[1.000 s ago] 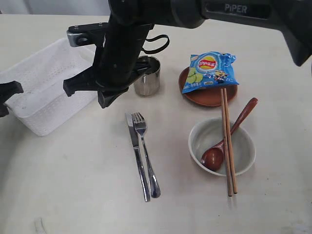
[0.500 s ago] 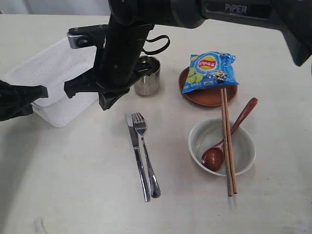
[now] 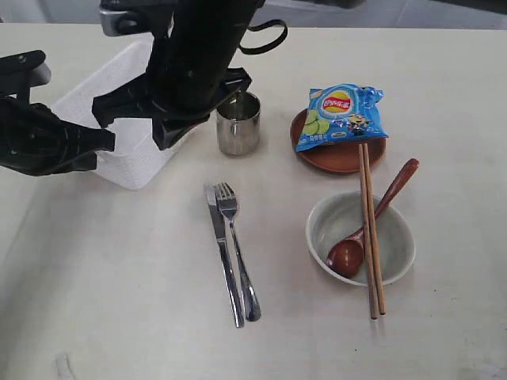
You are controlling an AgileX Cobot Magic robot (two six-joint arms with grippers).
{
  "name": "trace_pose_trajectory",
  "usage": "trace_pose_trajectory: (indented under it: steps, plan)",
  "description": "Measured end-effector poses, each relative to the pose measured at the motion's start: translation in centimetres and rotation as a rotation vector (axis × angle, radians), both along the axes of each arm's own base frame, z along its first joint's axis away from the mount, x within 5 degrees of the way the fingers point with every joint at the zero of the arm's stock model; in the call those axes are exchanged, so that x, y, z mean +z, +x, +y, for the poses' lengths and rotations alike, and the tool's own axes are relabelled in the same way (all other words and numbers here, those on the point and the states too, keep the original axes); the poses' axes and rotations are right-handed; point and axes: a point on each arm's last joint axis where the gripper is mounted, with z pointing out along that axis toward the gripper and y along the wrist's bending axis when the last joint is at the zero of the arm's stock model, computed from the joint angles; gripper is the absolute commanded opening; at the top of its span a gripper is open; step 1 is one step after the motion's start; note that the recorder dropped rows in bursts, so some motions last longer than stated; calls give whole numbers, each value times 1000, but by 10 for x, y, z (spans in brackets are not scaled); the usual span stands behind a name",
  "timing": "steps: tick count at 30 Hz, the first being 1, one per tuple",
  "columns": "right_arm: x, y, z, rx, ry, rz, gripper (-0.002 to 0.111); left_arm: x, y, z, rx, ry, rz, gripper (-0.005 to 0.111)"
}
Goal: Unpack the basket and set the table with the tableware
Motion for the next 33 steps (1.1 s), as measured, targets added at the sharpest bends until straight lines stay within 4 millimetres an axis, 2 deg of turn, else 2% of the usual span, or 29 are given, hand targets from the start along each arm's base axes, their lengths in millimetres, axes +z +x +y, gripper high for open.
trace_pose_trajectory:
  steps: [6, 11, 16, 20, 24, 28, 33]
  plan:
    - [35, -10, -14, 17, 23, -59, 0, 6, -5, -16, -173, -120, -3, 0]
    - [62, -23, -34, 4, 31, -139, 0, 16, -9, -20, -226, -154, -45, 0]
    - [86, -43, -65, -44, 56, -247, 0, 56, -22, -16, -255, -134, -224, 0]
    - [102, -62, -93, -81, 88, -327, 0, 95, -40, -7, -239, -77, -406, 0]
    - [117, -81, -118, -131, 147, -414, 0, 121, -65, 7, -169, -26, -565, 0]
    - [130, -99, -140, -156, 239, -504, 0, 130, -95, 23, -79, -22, -675, 0]
    - [141, -123, -166, -174, 349, -587, 0, 134, -127, 32, -37, -25, -786, 0]
